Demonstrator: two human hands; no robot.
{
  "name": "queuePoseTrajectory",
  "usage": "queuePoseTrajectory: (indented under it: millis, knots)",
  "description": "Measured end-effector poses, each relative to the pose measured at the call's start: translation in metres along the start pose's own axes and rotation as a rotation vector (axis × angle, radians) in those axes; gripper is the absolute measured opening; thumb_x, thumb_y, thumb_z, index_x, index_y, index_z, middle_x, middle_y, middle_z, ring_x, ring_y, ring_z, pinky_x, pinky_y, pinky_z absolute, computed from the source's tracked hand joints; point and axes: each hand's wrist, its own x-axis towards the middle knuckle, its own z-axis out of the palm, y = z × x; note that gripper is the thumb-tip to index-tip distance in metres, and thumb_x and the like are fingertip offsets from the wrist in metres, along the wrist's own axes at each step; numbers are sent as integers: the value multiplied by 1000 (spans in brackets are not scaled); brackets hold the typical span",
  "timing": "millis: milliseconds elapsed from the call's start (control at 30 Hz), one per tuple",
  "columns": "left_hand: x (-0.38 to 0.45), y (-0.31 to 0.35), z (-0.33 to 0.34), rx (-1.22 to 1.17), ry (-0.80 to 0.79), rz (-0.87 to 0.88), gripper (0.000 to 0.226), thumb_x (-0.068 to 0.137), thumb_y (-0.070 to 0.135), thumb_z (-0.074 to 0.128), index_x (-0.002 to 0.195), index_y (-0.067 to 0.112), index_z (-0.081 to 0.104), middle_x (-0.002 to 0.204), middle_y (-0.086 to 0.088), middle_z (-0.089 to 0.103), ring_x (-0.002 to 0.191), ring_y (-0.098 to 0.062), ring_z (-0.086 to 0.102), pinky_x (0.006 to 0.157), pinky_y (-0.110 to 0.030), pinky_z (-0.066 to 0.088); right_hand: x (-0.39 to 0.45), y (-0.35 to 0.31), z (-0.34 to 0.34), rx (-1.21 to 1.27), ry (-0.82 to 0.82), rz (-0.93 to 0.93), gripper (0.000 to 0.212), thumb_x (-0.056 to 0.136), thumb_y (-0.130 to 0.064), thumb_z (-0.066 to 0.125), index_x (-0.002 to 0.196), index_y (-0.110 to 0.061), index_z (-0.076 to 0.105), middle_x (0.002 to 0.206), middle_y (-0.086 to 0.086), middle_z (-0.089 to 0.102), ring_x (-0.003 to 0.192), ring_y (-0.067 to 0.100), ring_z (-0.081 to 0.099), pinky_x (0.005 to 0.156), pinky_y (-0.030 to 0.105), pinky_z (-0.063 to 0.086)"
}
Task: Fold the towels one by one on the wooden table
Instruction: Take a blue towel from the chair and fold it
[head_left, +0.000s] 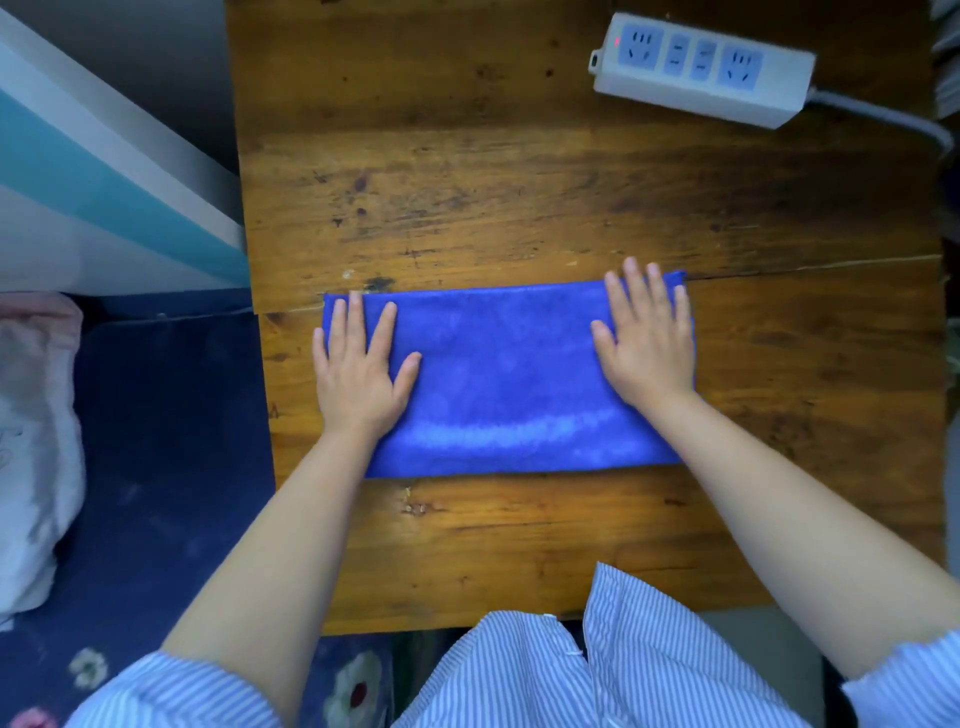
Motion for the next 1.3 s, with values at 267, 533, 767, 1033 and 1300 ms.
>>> queuePoseTrajectory:
  millis: [267,533,767,1033,1300]
  knots:
    - [-33,-7,5,-92,76,-157,57,96,31,38,145,6,25,154,-24,10,144,-38,6,114,-54,4,-48,-13,-7,-56,61,173,60,88,-27,38,142,-1,28,152,19,20,142,37,17,111,59,11]
    - [-80,40,36,77,-95,142,56,80,36,36,118,5,62,126,-19,59,114,-37,59,85,-59,47,-110,-94,53,-139,-52,-151,54,78,-38,32,115,-16,65,125,2,62,114,21,60,99,42,25]
    - [-91,4,48,-24,-21,-18,84,76,61,10,147,17,24,156,-13,10,145,-32,5,116,-46,6,-120,-35,57,-143,-44,-34,57,78,-38,34,120,-11,61,128,9,60,114,34,59,99,42,22]
    - [-103,-18,33,70,-25,-127,66,96,46,30,149,16,5,156,-16,-9,144,-31,-13,116,-48,-7,-139,32,39,103,-25,298,69,90,-45,17,146,-6,14,156,11,8,145,28,5,117,45,4]
    - [-74,72,16,-17,93,207,64,93,40,33,146,6,22,156,-15,9,145,-34,4,117,-46,5,-117,10,19,191,71,463,57,91,-30,49,139,-3,32,135,18,42,124,35,38,99,43,30]
